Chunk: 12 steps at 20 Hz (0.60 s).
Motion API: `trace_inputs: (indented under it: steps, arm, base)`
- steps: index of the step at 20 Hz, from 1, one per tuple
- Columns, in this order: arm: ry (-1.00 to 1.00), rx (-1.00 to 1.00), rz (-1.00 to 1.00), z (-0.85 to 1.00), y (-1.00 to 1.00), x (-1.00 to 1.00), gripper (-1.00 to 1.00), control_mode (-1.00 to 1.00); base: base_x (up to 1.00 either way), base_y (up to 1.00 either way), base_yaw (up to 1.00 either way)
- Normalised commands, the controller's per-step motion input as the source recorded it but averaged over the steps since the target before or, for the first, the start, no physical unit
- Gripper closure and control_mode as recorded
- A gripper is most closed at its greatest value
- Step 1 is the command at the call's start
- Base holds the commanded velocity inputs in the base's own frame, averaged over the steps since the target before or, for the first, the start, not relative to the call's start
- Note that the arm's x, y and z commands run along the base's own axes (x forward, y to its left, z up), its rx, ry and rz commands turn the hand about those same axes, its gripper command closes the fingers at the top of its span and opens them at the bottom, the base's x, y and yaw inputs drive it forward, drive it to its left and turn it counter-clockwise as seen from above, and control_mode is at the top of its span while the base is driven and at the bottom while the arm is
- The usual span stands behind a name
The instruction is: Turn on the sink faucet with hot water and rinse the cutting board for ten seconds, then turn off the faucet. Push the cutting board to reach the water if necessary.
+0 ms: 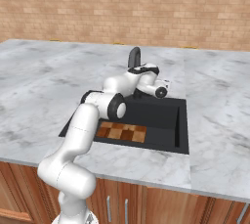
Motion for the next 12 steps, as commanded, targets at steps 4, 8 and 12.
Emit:
trace_inputs:
  steps: [4,8,12]
  arm:
    - [0.00,0.00,0.00,-0.04,-0.46,0.01,1.00,-1.00]
    - [0.00,0.00,0.00,-0.07,-0.46,0.02,1.00,-1.00]
    - [0.00,0.00,0.00,-0.11,-0.37,0.10,1.00,-1.00]
  base:
    - [0.00,0.00,0.00]
    - [0.00,0.00,0.00]
    - [0.00,0.00,0.00]
